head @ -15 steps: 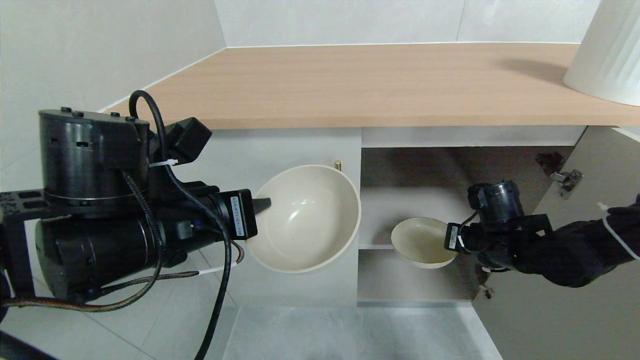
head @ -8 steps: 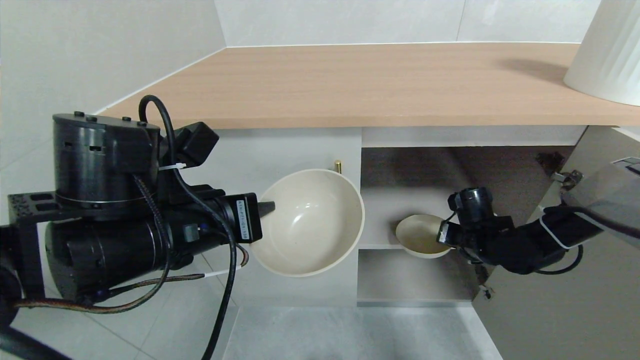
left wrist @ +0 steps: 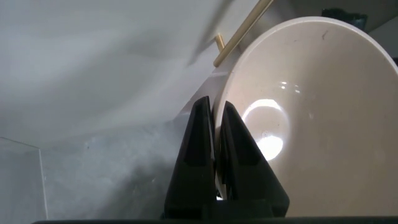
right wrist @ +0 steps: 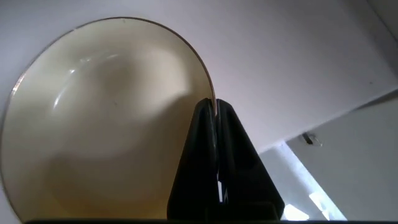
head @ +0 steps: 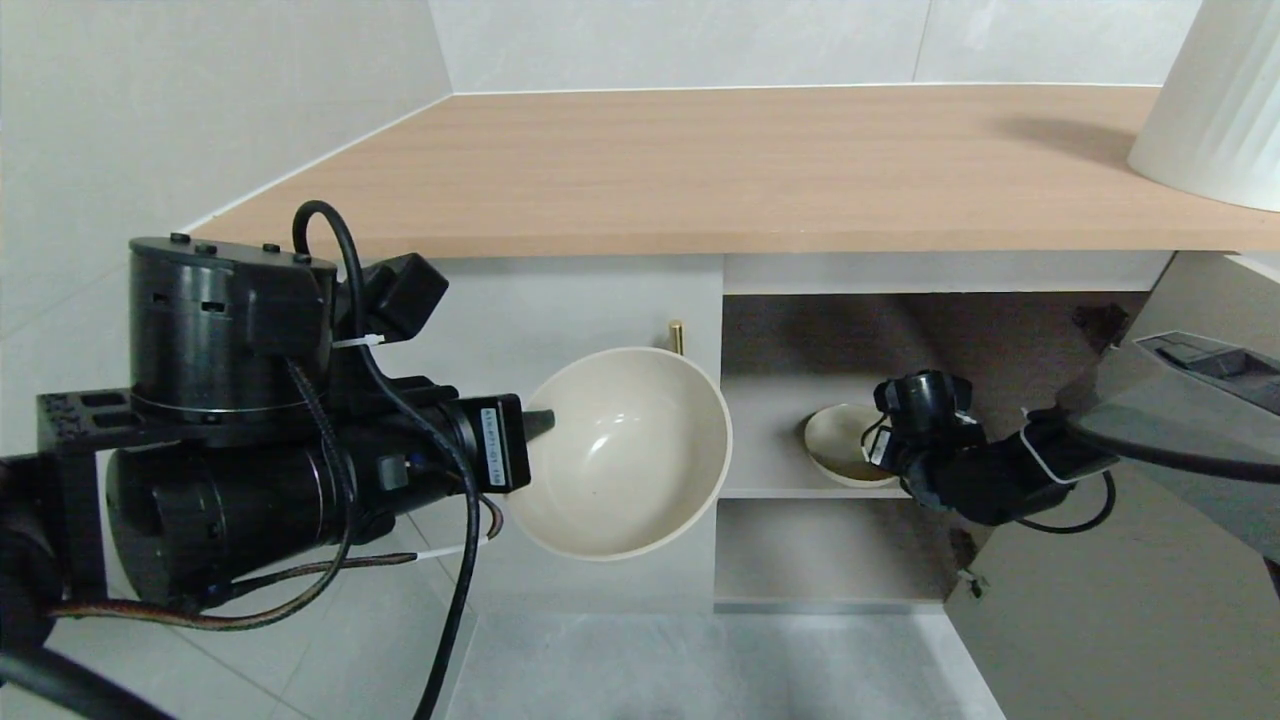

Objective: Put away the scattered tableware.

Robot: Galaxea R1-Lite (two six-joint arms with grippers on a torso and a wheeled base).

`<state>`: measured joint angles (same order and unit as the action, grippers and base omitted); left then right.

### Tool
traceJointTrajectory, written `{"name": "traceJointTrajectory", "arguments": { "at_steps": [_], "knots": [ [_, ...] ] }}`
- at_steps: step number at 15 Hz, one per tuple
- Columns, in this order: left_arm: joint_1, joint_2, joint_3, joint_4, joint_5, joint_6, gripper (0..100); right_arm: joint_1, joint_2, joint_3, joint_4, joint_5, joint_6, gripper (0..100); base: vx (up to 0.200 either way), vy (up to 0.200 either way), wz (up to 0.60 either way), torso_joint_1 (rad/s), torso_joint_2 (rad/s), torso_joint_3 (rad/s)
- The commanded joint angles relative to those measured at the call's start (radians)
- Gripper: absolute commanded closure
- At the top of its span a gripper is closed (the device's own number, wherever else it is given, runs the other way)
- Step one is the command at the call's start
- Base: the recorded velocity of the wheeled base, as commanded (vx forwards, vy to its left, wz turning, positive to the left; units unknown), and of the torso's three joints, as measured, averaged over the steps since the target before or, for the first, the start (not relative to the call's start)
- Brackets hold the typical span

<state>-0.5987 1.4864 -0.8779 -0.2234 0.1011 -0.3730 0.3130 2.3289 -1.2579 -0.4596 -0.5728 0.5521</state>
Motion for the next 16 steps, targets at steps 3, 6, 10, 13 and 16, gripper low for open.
{"name": "traceJointTrajectory", "arguments": {
  "at_steps": [3,6,10,13,16],
  "knots": [
    [0.000,0.008,0.002,-0.001,0.000,0.003,100,-0.009,0.027,-0.043,0.001,-0.006,0.023,100,0.000,0.000,0.00,0.000,0.00,0.000],
    [-0.001,0.006,0.005,-0.001,0.000,0.003,100,-0.009,0.033,-0.055,0.001,-0.018,0.025,100,0.000,0.000,0.00,0.000,0.00,0.000],
    [-0.004,0.011,0.005,-0.001,0.000,0.003,100,-0.008,0.021,-0.049,-0.001,-0.021,0.037,0,0.000,0.000,0.00,0.000,0.00,0.000],
    [-0.009,0.028,0.004,-0.004,0.002,0.005,100,0.000,-0.085,0.015,0.001,-0.012,0.043,0,0.000,0.000,0.00,0.000,0.00,0.000],
    [-0.036,0.058,0.002,-0.004,0.000,0.005,100,0.060,-0.284,0.164,0.038,0.077,0.025,0,0.000,0.000,0.00,0.000,0.00,0.000]
  ]
}}
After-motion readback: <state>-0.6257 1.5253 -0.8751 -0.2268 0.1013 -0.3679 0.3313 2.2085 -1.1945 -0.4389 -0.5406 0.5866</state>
